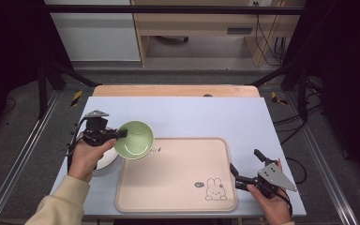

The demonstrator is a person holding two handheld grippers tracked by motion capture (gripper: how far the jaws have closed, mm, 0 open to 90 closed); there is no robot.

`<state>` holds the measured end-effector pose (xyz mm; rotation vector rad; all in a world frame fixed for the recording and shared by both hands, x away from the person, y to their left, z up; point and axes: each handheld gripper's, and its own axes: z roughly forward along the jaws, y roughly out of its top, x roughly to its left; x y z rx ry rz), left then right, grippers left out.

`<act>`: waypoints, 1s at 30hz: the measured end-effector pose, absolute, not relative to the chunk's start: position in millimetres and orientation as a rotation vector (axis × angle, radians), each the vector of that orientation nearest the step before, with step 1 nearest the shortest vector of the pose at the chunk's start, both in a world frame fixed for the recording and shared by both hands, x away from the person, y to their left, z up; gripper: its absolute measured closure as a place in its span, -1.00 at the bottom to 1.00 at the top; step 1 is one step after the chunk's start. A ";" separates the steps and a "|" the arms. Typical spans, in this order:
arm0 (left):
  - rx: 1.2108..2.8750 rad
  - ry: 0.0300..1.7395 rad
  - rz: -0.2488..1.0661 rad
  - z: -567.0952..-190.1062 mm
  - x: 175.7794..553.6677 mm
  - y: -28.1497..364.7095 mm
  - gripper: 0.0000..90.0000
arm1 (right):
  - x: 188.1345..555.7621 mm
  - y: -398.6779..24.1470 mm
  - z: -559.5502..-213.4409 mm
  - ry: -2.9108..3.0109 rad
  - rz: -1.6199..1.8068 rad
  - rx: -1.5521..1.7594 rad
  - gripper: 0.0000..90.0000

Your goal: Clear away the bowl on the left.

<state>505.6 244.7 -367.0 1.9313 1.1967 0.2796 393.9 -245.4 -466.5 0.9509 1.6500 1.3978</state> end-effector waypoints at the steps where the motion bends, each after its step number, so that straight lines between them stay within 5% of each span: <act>1: 1.932 1.190 0.272 -366.9 505.7 240.8 0.84 | 393.9 -245.4 -466.4 1.650 1.399 0.951 -0.95; 30: 2.026 1.085 0.171 -382.3 502.4 177.1 0.84 | 394.0 -246.2 -465.8 1.645 1.406 0.952 -0.95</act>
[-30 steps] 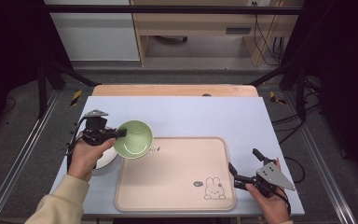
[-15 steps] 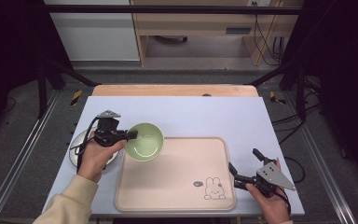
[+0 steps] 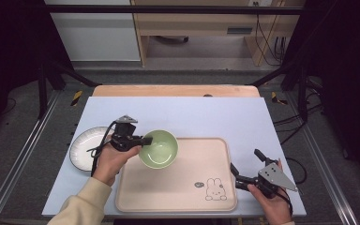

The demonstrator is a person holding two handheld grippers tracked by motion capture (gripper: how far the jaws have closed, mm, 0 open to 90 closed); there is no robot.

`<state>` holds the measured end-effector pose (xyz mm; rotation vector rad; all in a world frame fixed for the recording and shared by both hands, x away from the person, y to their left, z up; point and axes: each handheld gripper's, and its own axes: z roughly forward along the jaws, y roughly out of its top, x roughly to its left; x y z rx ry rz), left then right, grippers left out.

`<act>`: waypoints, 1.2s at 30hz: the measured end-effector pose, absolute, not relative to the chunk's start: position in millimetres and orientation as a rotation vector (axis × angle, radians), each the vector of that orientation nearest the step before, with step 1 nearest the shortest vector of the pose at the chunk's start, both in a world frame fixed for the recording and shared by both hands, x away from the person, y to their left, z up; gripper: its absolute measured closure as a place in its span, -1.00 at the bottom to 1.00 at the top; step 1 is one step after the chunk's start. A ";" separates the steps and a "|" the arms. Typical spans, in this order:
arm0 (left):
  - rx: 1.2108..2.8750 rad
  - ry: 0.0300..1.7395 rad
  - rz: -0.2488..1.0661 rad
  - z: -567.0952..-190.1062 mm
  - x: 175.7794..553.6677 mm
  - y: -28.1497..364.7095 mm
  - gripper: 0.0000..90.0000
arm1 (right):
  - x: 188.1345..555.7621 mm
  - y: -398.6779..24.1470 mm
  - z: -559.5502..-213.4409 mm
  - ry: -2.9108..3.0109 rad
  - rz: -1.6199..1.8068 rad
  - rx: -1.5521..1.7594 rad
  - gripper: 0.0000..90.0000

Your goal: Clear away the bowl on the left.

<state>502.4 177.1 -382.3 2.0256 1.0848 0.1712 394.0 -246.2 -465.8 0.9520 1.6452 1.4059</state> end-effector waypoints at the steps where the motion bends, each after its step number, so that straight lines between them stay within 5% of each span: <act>1: 2.031 1.078 0.165 -384.3 501.7 173.1 0.84 | 394.0 -246.2 -465.8 1.645 1.406 0.952 -0.95; 36: 2.154 0.999 0.049 -421.3 488.0 123.0 0.84 | 392.8 -249.2 -462.3 1.610 1.421 0.916 -0.96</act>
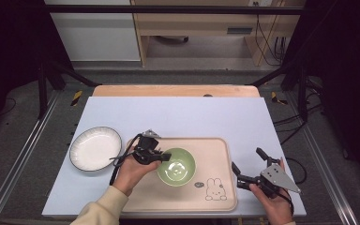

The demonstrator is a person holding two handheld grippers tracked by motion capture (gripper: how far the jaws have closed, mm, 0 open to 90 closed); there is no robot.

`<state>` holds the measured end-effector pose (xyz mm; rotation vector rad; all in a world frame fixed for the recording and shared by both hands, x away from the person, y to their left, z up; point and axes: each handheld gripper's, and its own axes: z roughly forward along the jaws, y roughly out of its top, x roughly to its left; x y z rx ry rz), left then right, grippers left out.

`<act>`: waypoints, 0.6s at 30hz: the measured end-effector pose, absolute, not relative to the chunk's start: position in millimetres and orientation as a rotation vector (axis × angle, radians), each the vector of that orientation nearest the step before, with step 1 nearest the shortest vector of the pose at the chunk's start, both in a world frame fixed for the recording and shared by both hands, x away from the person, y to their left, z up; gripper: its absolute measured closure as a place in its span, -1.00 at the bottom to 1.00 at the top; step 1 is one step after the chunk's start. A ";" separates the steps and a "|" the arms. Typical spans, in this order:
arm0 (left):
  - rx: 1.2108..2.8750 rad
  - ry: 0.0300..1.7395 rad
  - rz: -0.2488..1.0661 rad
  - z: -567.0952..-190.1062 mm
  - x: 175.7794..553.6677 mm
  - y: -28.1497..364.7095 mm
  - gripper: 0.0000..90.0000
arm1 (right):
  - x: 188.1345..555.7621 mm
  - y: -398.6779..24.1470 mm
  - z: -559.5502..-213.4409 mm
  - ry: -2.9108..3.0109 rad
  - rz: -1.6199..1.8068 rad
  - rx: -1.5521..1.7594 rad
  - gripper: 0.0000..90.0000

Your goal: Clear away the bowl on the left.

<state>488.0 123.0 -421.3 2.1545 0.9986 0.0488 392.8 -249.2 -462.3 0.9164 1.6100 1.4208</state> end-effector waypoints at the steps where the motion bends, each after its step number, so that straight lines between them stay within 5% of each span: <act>1: 2.159 0.999 0.044 -422.1 487.9 123.1 0.84 | 392.9 -249.2 -462.4 1.610 1.420 0.916 -0.96; 18: 2.174 1.011 0.029 -430.1 488.2 125.4 0.84 | 393.3 -249.4 -462.7 1.613 1.417 0.920 -0.96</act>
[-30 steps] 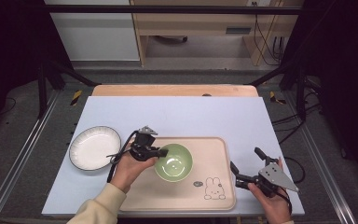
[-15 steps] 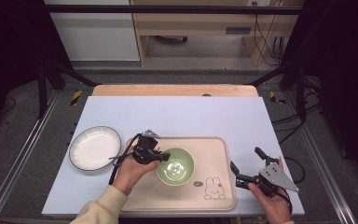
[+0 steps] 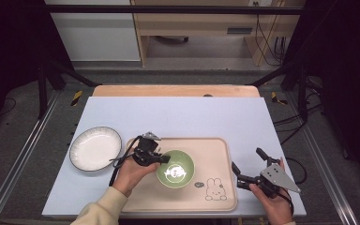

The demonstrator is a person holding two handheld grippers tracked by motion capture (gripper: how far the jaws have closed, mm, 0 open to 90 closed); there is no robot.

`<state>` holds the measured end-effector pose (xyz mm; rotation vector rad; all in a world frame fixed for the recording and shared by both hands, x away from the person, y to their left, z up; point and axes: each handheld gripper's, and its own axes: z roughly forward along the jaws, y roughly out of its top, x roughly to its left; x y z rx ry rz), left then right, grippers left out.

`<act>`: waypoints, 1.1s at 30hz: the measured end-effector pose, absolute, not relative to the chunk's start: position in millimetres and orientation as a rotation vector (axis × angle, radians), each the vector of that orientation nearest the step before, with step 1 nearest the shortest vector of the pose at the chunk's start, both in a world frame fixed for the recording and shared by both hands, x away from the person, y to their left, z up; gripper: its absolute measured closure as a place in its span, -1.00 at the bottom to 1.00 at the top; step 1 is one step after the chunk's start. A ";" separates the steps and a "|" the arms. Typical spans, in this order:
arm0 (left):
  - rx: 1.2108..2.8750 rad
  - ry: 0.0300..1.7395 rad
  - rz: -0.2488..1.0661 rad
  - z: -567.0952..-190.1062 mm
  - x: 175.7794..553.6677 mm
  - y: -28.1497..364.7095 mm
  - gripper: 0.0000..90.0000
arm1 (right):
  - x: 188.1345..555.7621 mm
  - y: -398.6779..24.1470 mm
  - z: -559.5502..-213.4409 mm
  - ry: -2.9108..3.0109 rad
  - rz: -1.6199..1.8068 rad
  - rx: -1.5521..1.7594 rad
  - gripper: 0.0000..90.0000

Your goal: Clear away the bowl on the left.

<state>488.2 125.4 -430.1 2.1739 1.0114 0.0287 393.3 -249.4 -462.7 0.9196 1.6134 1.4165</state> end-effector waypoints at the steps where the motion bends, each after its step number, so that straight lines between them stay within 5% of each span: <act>1: 2.176 1.010 0.031 -430.6 488.4 125.9 0.84 | 393.3 -249.5 -462.8 1.615 1.416 0.919 -0.96; 33: 2.187 1.043 0.014 -441.5 492.4 131.6 0.84 | 393.7 -248.7 -463.4 1.616 1.416 0.920 -0.96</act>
